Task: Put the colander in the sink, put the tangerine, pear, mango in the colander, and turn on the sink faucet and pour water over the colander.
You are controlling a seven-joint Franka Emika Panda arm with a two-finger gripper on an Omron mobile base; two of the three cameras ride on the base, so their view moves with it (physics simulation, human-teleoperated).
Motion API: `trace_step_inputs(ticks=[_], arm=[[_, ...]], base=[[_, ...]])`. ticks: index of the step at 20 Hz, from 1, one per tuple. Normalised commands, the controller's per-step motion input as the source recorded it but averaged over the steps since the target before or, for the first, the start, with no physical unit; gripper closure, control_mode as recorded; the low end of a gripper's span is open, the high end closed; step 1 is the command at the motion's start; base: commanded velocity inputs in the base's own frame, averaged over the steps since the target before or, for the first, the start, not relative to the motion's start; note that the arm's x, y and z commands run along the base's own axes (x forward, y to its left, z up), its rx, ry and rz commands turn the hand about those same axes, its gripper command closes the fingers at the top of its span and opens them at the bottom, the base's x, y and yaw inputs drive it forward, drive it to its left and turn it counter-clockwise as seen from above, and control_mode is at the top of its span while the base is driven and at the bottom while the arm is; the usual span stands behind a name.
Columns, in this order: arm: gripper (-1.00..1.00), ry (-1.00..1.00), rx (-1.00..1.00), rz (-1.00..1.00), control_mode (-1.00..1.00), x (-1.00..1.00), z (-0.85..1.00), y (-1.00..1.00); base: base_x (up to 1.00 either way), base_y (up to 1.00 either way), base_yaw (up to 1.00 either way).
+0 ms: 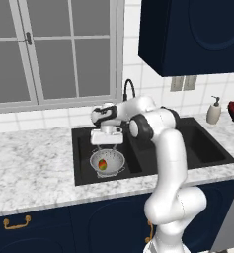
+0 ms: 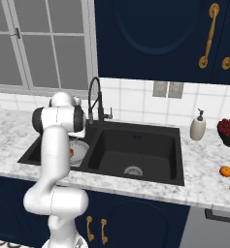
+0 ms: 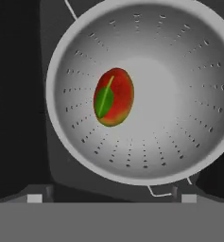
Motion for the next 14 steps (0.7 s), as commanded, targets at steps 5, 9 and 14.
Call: trace_step_inputs(ticks=[5,9,14], arm=[[-1.00,-0.04,0.00,0.00,-1.00,-0.88,0.78,-0.12],[-1.00,-0.22,0.00,0.00,-1.00,-0.95,0.67,0.00],[-1.00,-0.25,0.00,0.00,-1.00,-0.81,0.46,-0.26]], base=[[0.00,0.00,0.00],[0.00,0.00,0.00],[0.00,0.00,0.00]])
